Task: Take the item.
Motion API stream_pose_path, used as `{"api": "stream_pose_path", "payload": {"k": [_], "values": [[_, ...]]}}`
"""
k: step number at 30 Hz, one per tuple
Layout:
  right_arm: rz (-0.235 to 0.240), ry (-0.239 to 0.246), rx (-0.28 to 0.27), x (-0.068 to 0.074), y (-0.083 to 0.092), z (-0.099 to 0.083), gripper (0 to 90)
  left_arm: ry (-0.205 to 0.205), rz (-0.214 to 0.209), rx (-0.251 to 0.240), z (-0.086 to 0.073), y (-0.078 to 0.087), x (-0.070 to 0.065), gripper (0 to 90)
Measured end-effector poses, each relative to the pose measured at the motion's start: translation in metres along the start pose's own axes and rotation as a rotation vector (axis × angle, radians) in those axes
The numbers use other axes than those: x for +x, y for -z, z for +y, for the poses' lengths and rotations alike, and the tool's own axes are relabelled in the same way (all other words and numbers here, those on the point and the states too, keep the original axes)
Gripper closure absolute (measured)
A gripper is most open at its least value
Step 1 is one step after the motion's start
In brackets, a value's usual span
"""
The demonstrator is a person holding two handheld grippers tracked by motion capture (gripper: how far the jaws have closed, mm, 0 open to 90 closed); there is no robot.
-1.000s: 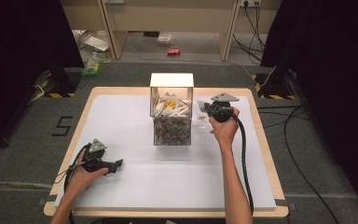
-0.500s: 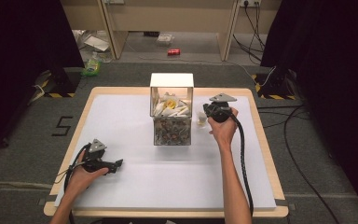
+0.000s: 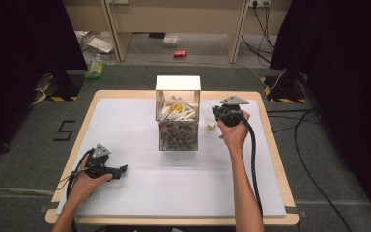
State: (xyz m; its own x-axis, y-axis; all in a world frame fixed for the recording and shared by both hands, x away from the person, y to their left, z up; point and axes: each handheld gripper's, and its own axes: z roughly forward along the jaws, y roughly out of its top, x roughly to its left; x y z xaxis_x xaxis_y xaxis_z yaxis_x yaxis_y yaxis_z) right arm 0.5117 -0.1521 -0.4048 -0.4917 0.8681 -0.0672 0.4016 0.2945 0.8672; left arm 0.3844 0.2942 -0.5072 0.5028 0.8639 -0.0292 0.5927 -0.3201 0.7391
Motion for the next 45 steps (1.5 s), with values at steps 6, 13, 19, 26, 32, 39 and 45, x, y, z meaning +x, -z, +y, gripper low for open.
{"api": "stream_pose_path", "payload": {"k": [6, 13, 19, 26, 32, 39, 45], "values": [[0.004, 0.004, 0.003, -0.001, 0.009, 0.001, 68.7, 0.000, 0.000, 0.001, 0.000, 0.000, 0.000, 3.2], [-0.009, -0.058, -0.017, -0.003, 0.018, 0.000, 44.4, 0.000, 0.001, 0.000, 0.000, 0.000, 0.000, 3.2], [-0.040, -0.087, 0.007, -0.004, 0.024, -0.007, 32.1, -0.001, 0.001, 0.000, 0.000, 0.000, 0.000, 3.2], [-0.034, -0.078, -0.005, -0.001, 0.040, -0.013, 30.4, -0.001, 0.002, 0.000, 0.000, 0.000, 0.000, 3.2], [-0.022, -0.047, -0.015, 0.008, 0.050, -0.021, 31.1, -0.001, 0.002, 0.000, 0.000, 0.000, 0.000, 3.2], [-0.008, -0.037, -0.020, 0.017, 0.056, -0.029, 31.8, -0.004, 0.002, 0.003, 0.000, 0.000, 0.000, 3.1], [-0.006, -0.027, -0.015, 0.021, 0.058, -0.030, 31.9, -0.004, 0.002, 0.003, 0.000, 0.000, 0.000, 3.1]]}}
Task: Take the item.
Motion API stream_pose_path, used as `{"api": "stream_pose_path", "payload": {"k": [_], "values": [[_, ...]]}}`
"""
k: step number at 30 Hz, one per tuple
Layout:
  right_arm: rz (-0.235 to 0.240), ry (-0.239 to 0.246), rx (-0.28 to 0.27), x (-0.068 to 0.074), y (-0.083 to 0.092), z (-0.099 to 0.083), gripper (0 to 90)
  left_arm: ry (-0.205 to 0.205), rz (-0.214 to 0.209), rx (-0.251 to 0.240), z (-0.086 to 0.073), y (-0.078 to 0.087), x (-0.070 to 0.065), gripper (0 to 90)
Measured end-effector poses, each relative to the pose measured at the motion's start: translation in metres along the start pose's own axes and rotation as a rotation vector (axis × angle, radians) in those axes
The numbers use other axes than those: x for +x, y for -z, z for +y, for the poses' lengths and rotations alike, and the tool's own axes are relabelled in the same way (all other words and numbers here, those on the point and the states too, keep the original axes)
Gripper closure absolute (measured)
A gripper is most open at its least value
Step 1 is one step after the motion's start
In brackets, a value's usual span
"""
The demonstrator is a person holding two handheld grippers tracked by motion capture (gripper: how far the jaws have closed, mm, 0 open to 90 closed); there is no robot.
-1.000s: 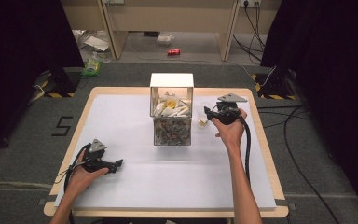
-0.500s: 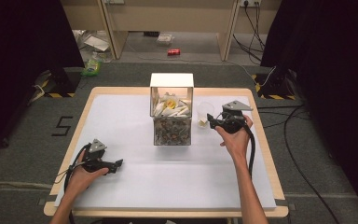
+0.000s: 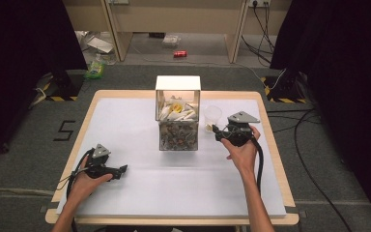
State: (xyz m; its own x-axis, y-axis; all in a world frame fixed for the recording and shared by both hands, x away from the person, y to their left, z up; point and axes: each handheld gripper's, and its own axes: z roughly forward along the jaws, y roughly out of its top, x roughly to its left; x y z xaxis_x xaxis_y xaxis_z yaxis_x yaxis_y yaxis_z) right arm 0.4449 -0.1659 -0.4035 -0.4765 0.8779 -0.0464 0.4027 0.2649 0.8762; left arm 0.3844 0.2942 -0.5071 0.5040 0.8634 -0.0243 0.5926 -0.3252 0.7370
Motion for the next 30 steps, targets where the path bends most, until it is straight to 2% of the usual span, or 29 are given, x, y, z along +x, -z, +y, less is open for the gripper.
{"api": "stream_pose_path", "payload": {"k": [13, 30], "values": [[0.009, 0.009, 0.014, 0.004, 0.006, -0.010, 31.9, 0.002, -0.002, -0.002, 0.000, 0.000, 0.000, 3.3], [0.019, -0.021, 0.030, -0.004, 0.024, -0.027, 27.4, 0.004, -0.005, -0.002, 0.000, 0.000, 0.001, 3.4]]}}
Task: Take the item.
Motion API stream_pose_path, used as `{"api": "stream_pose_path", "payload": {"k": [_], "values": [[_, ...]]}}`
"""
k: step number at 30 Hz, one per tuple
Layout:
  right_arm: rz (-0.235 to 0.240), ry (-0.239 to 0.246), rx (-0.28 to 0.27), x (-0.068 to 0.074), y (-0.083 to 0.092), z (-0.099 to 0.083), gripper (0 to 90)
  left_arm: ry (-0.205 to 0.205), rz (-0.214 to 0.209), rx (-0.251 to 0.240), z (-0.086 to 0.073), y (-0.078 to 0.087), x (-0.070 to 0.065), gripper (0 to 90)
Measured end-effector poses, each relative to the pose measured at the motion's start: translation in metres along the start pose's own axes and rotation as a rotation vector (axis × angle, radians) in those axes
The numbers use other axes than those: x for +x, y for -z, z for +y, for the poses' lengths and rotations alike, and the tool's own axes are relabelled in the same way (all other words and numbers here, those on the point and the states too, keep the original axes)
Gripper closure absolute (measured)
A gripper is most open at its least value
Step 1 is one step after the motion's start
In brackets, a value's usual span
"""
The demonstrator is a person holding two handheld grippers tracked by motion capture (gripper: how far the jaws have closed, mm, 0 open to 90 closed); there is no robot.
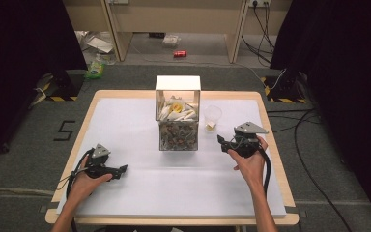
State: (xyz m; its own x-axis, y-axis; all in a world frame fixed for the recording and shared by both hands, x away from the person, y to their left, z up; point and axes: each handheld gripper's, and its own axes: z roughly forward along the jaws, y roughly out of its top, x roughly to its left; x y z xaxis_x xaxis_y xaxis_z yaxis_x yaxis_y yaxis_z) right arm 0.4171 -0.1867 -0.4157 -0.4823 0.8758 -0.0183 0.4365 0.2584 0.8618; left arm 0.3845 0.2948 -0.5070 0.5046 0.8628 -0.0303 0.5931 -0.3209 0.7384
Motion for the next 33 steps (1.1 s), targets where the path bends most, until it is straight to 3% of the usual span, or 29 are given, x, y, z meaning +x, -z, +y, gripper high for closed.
{"api": "stream_pose_path", "payload": {"k": [11, 33], "values": [[0.013, -0.002, 0.050, 0.000, 0.002, -0.019, 25.2, 0.002, 0.000, -0.001, 0.000, 0.000, 0.000, 3.4], [0.018, -0.017, 0.087, 0.002, 0.016, -0.045, 22.6, 0.002, 0.000, -0.002, 0.000, 0.000, 0.000, 3.5]]}}
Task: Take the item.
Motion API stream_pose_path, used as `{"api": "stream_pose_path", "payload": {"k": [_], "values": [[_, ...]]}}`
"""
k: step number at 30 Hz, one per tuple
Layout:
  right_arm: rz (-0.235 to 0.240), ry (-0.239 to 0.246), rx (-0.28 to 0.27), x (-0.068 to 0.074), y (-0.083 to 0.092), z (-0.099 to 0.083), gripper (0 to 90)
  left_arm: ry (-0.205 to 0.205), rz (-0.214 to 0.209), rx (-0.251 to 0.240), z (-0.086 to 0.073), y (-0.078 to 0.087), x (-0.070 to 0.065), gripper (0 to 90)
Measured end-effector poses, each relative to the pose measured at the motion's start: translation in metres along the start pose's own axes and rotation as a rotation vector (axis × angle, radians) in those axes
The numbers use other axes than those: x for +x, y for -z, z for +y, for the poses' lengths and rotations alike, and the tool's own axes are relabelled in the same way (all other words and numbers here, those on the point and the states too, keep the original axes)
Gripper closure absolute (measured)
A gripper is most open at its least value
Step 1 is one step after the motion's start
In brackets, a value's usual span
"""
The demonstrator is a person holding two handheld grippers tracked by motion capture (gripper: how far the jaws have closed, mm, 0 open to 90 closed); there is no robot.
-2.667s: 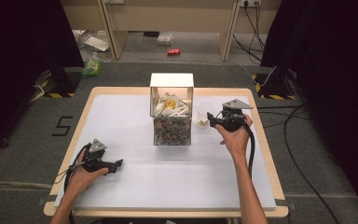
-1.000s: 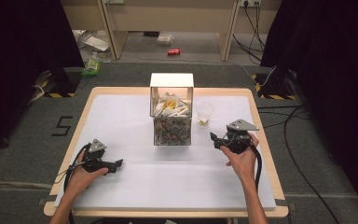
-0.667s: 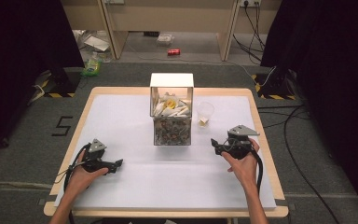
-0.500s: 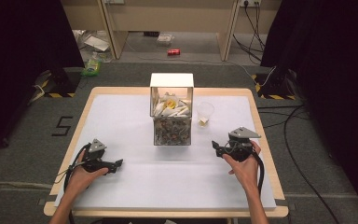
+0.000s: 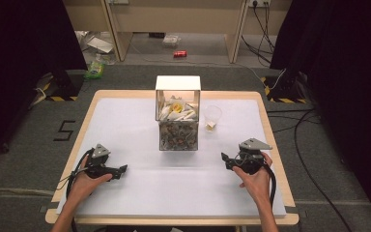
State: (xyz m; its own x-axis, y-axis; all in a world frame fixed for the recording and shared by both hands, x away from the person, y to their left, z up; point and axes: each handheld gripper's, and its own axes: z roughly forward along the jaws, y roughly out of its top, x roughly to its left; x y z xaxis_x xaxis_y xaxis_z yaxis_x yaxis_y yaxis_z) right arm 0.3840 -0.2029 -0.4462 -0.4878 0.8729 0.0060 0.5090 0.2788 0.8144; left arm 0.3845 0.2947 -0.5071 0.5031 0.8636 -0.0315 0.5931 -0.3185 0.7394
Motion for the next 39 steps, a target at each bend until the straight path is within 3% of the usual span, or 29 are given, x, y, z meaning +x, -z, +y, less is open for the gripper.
{"api": "stream_pose_path", "payload": {"k": [39], "values": [[0.029, 0.016, 0.087, 0.016, 0.006, -0.046, 20.3, -0.001, 0.001, 0.000, 0.000, 0.000, 0.000, 3.4]]}}
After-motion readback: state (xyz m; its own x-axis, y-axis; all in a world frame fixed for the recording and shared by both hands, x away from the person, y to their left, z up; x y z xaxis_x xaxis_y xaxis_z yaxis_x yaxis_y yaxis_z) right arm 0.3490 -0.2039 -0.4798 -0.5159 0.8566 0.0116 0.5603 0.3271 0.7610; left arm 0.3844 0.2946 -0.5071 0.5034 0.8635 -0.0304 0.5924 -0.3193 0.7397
